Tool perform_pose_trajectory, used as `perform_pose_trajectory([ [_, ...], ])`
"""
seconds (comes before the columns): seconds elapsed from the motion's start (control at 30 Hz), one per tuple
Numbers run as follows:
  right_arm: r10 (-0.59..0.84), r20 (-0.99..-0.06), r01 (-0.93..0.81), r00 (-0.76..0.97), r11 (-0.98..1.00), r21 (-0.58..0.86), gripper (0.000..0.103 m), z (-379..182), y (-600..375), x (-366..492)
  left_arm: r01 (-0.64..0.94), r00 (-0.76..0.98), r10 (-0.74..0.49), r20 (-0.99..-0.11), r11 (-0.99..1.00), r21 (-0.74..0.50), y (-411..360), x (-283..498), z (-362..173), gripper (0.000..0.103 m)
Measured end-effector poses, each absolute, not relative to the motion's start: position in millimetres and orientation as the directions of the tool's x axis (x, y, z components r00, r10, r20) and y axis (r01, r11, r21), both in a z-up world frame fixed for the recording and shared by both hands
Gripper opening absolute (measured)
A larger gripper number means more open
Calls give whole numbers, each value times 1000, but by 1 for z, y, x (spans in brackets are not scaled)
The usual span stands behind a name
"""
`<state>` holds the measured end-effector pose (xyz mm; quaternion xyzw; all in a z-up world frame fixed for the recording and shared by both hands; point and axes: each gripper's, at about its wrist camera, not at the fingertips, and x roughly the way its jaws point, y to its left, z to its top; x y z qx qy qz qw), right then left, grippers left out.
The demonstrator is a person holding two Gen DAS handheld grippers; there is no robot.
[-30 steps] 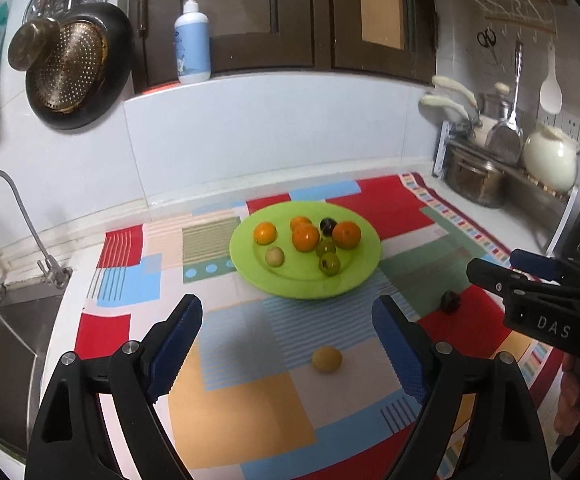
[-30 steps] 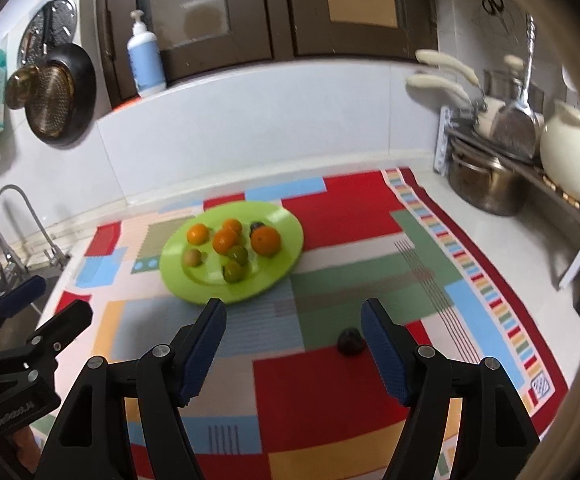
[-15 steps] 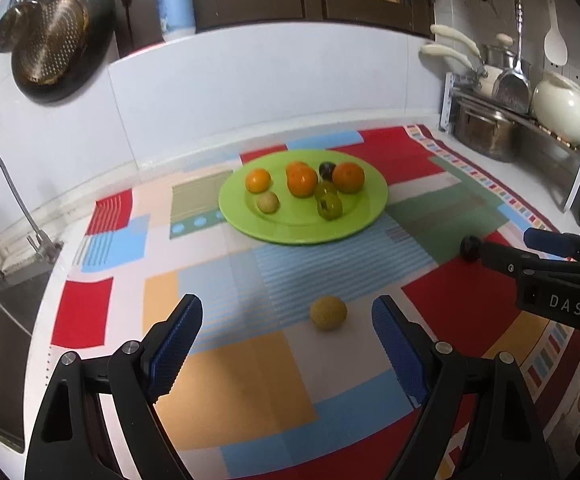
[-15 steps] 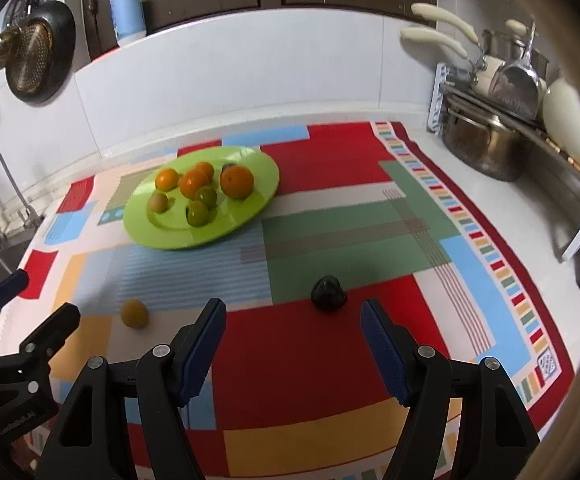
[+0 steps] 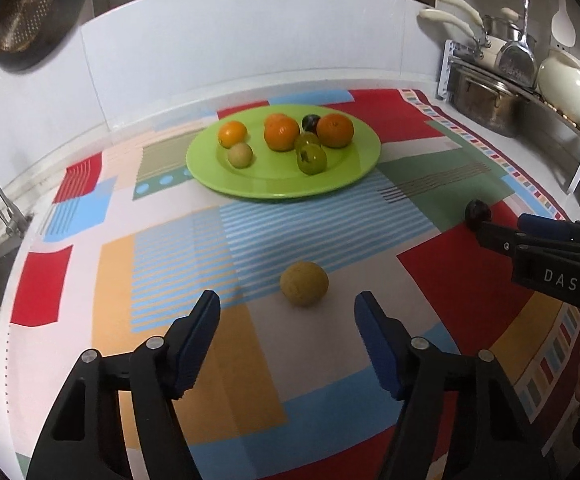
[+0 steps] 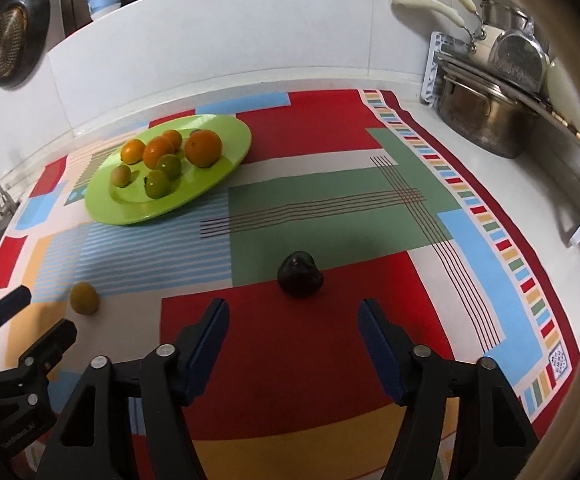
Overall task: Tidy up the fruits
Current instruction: 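Grasp the yellow citrus with the left tool while the right tool grasps the dark plum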
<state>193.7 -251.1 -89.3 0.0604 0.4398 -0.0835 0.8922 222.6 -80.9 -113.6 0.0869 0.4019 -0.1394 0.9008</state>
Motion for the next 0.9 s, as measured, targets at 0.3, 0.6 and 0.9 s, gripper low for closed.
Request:
perform_pose_trajectory([
  [0.3,-71,-804,187,591,981,50,51,-98,-256,209,325,610,-202,-767,946,9,-86,233,-124,50],
  [0.6,-60,-809,171,584,984,50,40,-105,-258,224,327,583,-215,-784,945,-16,-89,243,-131,36],
  [0.9,-70,-816,168,573,985,34,30,-109,-258,227,341,585,-221,-781,940,-11,-91,247,-132,30],
])
